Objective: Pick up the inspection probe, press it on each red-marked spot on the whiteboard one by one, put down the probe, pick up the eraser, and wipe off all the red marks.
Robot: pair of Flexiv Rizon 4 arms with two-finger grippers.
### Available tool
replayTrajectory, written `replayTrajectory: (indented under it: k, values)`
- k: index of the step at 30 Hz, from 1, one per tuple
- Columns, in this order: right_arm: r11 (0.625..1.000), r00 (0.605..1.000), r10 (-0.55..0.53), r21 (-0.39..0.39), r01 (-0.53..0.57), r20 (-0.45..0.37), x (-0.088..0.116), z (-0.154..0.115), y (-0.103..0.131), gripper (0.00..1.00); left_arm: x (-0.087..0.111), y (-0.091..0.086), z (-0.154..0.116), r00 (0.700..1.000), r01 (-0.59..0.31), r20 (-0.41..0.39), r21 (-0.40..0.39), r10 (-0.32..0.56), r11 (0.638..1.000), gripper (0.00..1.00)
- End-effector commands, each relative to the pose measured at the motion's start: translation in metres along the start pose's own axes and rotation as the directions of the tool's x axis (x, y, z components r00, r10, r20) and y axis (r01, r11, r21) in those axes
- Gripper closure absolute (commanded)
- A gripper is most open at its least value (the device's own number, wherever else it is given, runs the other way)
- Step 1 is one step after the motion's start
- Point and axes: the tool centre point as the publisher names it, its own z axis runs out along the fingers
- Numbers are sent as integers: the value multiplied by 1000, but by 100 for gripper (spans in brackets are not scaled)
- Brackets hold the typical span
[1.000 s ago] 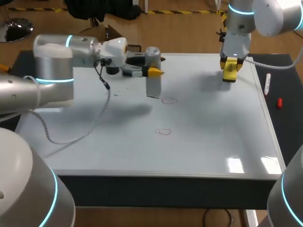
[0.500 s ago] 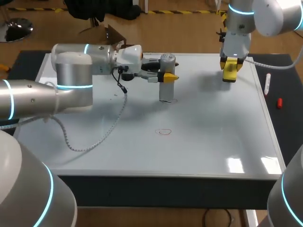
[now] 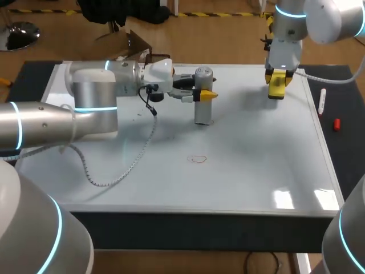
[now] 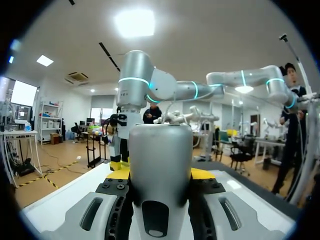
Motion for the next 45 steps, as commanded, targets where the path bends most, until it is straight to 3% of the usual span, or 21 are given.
replayTrajectory:
  k: [1, 28, 45]
  values:
    - [1000, 1000, -2, 1, 2, -2, 1, -1, -1, 100, -5, 5, 2, 1000, -1, 0, 5, 1, 1000, 100]
    - [1000, 1000, -2, 1, 2, -2, 1, -1, -1, 100, -3, 19, -3, 999, 37, -9, -10, -37, 999, 100]
    - [1000, 1000, -2, 1, 2, -2, 1, -1, -1, 100, -2, 15, -7, 999, 39, 12, 0, -39, 999, 100]
